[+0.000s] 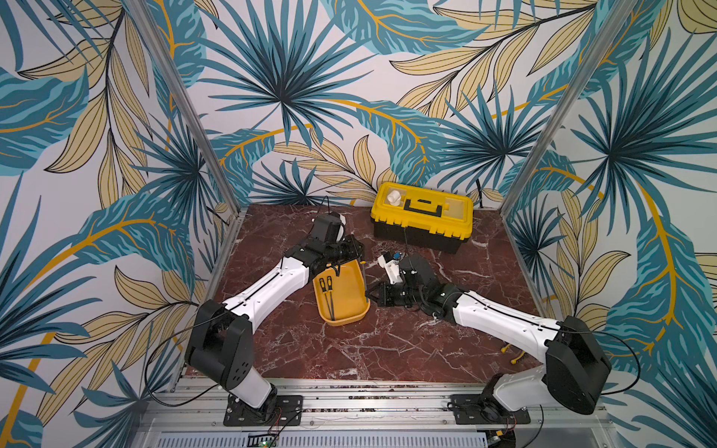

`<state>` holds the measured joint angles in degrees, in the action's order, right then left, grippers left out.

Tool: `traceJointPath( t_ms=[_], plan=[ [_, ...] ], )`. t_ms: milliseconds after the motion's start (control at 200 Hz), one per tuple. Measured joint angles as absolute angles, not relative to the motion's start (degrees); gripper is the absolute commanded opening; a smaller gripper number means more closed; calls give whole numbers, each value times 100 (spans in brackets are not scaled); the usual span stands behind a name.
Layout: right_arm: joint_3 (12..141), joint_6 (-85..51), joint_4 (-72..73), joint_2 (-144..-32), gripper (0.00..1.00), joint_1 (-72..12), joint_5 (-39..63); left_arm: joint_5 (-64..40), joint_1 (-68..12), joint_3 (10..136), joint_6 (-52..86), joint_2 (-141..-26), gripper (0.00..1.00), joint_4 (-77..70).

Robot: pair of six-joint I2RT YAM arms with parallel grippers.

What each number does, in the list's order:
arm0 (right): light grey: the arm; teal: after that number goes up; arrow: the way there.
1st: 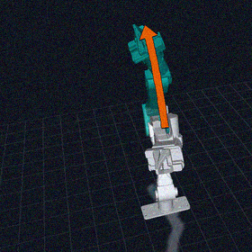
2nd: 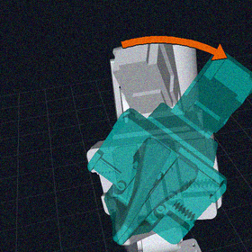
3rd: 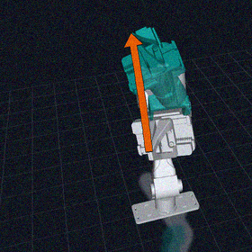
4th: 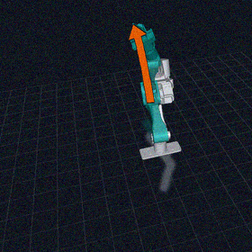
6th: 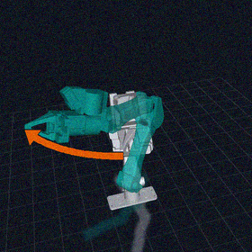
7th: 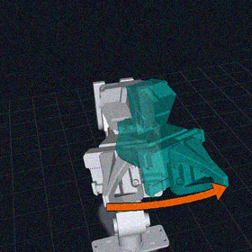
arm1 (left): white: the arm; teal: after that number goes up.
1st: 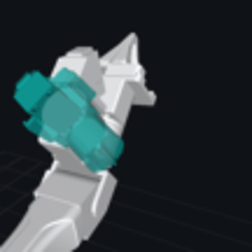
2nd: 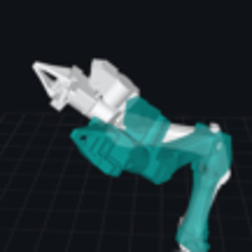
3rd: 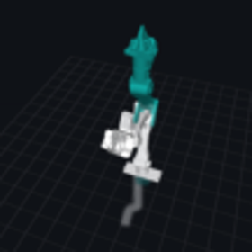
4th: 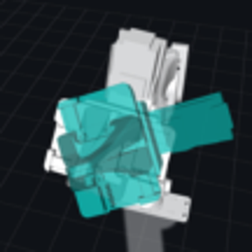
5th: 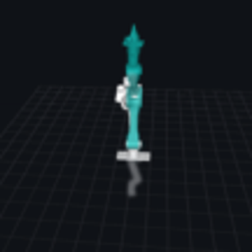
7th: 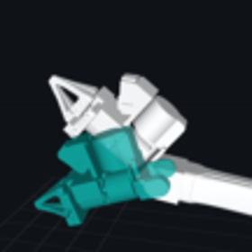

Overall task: Take the file tool out of the storage box
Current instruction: Pick up the file tool from the storage box, then place the file tool at the center of the board.

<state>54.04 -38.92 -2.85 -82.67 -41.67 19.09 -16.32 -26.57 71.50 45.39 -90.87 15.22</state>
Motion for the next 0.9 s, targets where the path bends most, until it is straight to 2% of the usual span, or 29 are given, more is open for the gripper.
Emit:
traceJointPath(
  t_ms=[140, 205, 275, 356, 541, 896],
  plan=[
    [5463, -3826, -397, -8267, 0, -4169, 1844, -1653, -2659, 7150, 4563, -9087, 34, 1522],
    [5478, -3787, -440, -8267, 0, -4171, 1778, -1688, -2659, 7150, 4574, -9087, 48, 1529],
    [5492, -3745, -528, -8267, 0, -4174, 1682, -1717, -2659, 7150, 4563, -9087, 56, 1533],
    [5498, -3721, -666, -8259, 0, -4174, 1527, -1737, -2650, 7150, 4547, -9087, 75, 1553],
    [5529, -3682, -1354, -8156, 0, -4174, 945, -1815, -2508, 7153, 4351, -9067, 99, 1828],
    [5529, -3673, -2814, -8016, 0, -4178, -657, -1529, -2316, 7175, 3566, -8700, 100, 2886]
  ],
)
